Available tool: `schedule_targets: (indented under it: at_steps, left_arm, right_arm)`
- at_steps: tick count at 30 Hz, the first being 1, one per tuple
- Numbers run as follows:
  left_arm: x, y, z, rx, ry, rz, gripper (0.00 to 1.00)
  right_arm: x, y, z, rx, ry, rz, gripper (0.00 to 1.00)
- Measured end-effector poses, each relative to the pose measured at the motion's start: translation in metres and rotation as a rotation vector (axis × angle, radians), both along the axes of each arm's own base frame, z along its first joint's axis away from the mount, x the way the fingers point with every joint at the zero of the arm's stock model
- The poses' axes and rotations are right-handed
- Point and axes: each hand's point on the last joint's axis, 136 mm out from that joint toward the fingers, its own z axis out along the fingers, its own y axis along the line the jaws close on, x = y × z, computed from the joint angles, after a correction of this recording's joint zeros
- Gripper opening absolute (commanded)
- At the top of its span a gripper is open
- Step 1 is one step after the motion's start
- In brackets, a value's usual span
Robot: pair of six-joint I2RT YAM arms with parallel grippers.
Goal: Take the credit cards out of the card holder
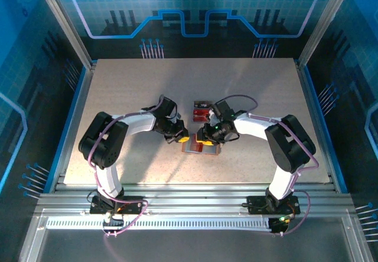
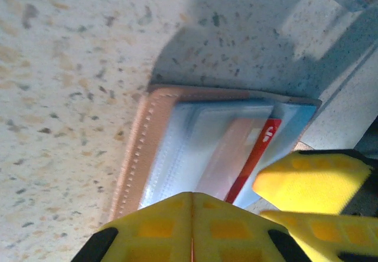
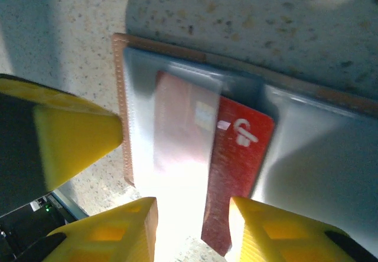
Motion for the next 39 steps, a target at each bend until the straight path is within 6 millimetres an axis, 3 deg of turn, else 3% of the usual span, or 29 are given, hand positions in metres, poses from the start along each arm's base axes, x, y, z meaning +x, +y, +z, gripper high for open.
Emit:
schedule_targets:
  at_steps: [7, 18, 39]
  left_arm:
    - [-0.005, -0.017, 0.007, -0.007, -0.018, -0.047, 0.06]
    - [-0.012, -0.006, -0.012, 0.082, 0.016, -0.072, 0.04]
    - [-0.011, -0.002, -0.012, 0.119, 0.009, -0.086, 0.03]
  right_arm:
    - [-0.002, -0.008, -0.007, 0.014, 0.021, -0.024, 0.35]
    - [-0.003, -0.005, -0.008, 0.047, 0.024, -0.029, 0.34]
    - [0.004, 0.000, -0.002, 0.095, 0.009, -0.036, 0.29]
